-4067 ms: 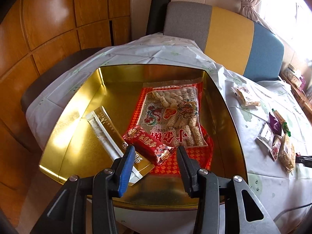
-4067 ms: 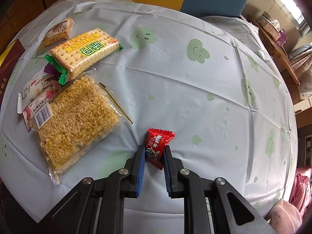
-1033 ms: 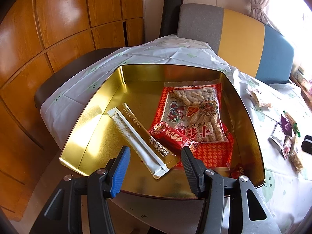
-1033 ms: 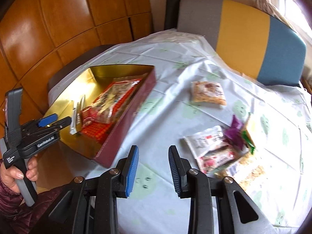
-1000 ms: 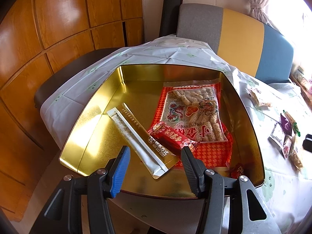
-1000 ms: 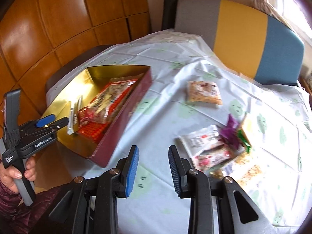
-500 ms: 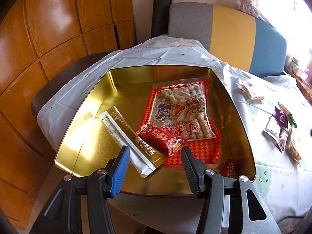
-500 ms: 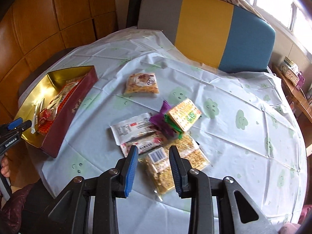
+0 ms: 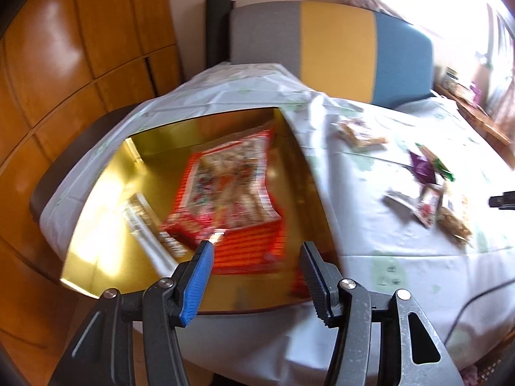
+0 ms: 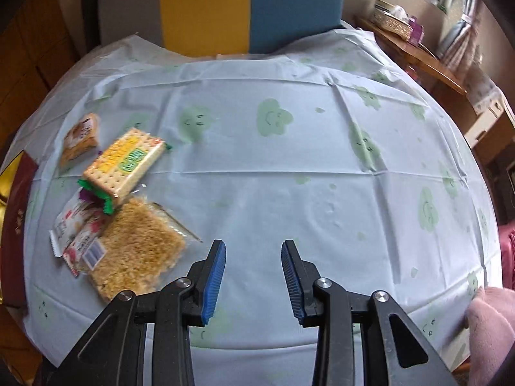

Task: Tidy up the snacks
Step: 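Move both grippers back over the remaining snacks on the table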

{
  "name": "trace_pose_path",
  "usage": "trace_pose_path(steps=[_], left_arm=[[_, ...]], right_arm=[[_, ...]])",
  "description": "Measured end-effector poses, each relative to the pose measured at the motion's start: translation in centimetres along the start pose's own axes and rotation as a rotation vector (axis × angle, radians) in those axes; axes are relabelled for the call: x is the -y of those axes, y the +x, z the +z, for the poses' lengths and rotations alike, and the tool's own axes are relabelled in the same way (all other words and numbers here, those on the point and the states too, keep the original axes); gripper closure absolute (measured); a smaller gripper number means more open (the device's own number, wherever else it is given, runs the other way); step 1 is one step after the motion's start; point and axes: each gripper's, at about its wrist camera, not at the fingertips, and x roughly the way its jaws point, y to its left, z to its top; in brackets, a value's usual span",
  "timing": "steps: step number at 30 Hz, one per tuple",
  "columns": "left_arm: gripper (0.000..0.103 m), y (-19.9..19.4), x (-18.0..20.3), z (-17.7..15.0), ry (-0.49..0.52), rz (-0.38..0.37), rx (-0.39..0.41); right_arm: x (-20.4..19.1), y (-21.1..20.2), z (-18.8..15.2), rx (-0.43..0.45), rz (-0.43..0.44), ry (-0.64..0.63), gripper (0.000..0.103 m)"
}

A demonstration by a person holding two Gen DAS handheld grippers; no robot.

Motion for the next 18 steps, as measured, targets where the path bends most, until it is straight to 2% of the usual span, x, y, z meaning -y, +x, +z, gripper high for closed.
trace_pose_path(steps=[3, 8, 14, 18], left_arm=[[0.045, -0.2, 2.7, 0.4, 0.057, -0.049, 0.003], [0.045, 0.5, 7.7, 0.6, 0.156, -0.123, -0.014], [0.045, 2.2, 12.5, -0.5, 0.264, -0.165, -0.065], [0.045, 3.5, 13.7, -1.6, 0.277, -0.173, -0.120]], right_arm=[[0.7, 0.8, -0.1, -0.051, -0.013, 0.036, 0.067], [1.2, 0.2, -0.2, -0.027, 0.024, 0.051, 0.065], [1.1, -0.1, -0.2, -0.019, 0.030, 0.053, 0.065], [1.1, -0.3, 0.0, -0.009, 0.036, 0.056, 0.064]])
